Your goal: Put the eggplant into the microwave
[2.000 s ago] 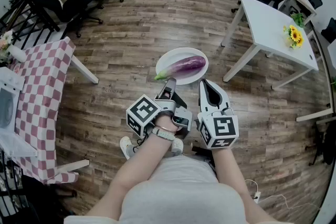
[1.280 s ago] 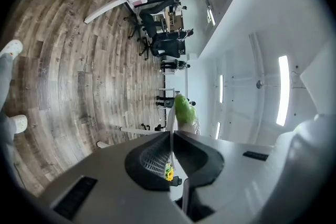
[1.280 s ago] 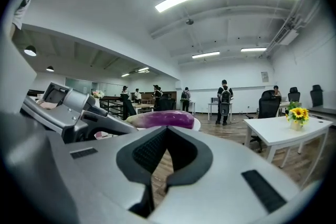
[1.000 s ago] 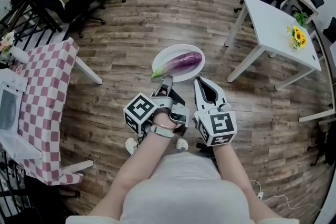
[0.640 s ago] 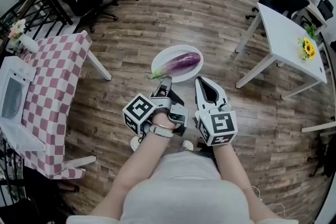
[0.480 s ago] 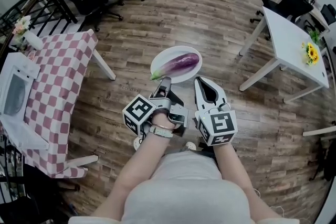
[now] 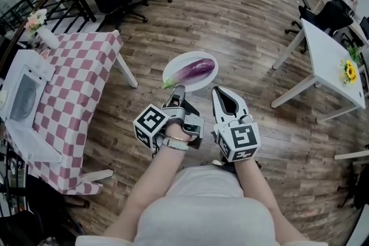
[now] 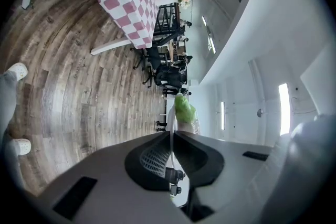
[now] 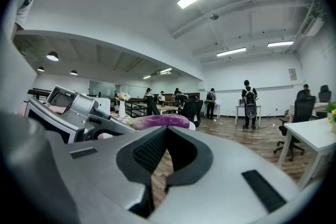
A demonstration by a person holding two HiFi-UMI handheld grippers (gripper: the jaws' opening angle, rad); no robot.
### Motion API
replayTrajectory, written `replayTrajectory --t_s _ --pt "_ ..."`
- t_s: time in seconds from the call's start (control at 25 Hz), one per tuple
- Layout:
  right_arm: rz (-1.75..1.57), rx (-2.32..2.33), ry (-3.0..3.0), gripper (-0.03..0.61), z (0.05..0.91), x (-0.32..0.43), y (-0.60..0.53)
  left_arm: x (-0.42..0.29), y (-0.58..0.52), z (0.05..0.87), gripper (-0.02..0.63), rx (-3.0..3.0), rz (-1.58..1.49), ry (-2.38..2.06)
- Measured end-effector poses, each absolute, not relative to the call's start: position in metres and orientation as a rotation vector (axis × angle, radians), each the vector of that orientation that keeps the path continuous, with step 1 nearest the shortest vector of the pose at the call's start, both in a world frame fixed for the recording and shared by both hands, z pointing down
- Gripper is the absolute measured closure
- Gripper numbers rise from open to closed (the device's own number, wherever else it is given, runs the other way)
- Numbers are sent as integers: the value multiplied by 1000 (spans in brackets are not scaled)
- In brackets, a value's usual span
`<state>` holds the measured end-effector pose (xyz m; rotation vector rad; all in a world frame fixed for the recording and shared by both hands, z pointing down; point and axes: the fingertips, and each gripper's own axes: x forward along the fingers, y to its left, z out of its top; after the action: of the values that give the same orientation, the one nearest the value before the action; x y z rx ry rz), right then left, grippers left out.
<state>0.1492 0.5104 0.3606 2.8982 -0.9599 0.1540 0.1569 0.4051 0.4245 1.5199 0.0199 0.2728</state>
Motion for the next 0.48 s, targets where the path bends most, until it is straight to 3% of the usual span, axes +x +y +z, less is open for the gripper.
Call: replayTrajectory --t_s 0.48 --pt "155 2876 -1077 554 361 149 403 146 304 424 594 1505 220 -21"
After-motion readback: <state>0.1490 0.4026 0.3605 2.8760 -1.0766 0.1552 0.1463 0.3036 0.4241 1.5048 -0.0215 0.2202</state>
